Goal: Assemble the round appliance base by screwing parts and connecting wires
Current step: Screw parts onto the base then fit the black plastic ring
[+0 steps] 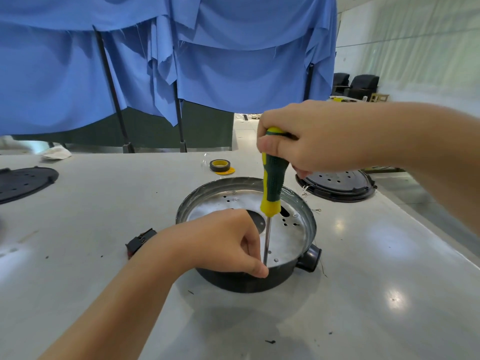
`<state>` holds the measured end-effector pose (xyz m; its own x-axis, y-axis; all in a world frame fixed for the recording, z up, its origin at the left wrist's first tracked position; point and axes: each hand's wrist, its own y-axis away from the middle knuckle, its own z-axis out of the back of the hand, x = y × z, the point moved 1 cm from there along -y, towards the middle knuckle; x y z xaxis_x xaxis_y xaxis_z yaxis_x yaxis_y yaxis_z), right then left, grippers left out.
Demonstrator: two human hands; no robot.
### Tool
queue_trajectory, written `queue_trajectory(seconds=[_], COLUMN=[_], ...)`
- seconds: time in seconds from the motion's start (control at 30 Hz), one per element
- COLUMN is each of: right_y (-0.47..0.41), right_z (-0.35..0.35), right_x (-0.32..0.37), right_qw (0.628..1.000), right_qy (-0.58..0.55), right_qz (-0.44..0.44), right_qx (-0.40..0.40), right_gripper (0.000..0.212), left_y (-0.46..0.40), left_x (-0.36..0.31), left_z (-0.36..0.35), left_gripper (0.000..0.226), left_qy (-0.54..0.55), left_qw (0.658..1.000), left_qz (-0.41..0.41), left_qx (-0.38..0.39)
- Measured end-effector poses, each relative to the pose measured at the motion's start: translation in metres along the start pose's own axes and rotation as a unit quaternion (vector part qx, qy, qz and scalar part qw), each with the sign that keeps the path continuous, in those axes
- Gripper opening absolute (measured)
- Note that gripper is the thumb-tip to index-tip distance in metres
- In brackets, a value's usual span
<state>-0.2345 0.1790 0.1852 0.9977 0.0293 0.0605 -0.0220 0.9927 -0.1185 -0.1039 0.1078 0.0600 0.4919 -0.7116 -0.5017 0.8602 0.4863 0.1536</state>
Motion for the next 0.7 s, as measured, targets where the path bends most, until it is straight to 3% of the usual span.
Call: queue_trajectory(seconds=[0.17,0.3,0.4,0.47,0.53,0.63,0.7], right_y=[0.000,0.004,0.003,0.003,0.004,0.004,0.003], right_z=[-0.013,-0.018,-0.016,-0.011,-0.006,-0.004,-0.003], right_x=[0.003,0.004,0.002,0.001,-0.003,-0.012,-0.014], right_qw=[0.962,0.941,0.968,0.998,0.996,0.999,0.998], right_qy=[0.197,0.236,0.186,0.024,-0.088,-0.028,0.049], right_qz=[-0.051,-0.079,-0.022,-0.016,-0.017,0.016,0.023], right_qx=[-0.182,-0.228,-0.166,-0.060,0.011,0.003,-0.028], right_gripper=[0.049,0.051,0.041,0.020,0.013,0.009,0.027], left_y=[0.000,-0.001,0.000,0.000,0.000,-0.001,-0.001], left_x=[-0.001,-0.001,-0.001,-0.001,-0.001,0.000,0.000], left_z=[0.000,0.000,-0.001,-0.001,0.000,-0.001,-0.001], left_gripper=[0.021,0.021,0.020,0.020,0.020,0.021,0.021], left_qy=[-0.005,-0.006,-0.002,0.001,0.003,0.000,-0.002], left_qw=[1.000,1.000,1.000,1.000,1.000,1.000,1.000], left_qz=[-0.004,-0.005,-0.003,0.002,0.007,0.009,0.009], left_qx=[0.002,0.005,0.004,0.003,0.002,0.002,0.002])
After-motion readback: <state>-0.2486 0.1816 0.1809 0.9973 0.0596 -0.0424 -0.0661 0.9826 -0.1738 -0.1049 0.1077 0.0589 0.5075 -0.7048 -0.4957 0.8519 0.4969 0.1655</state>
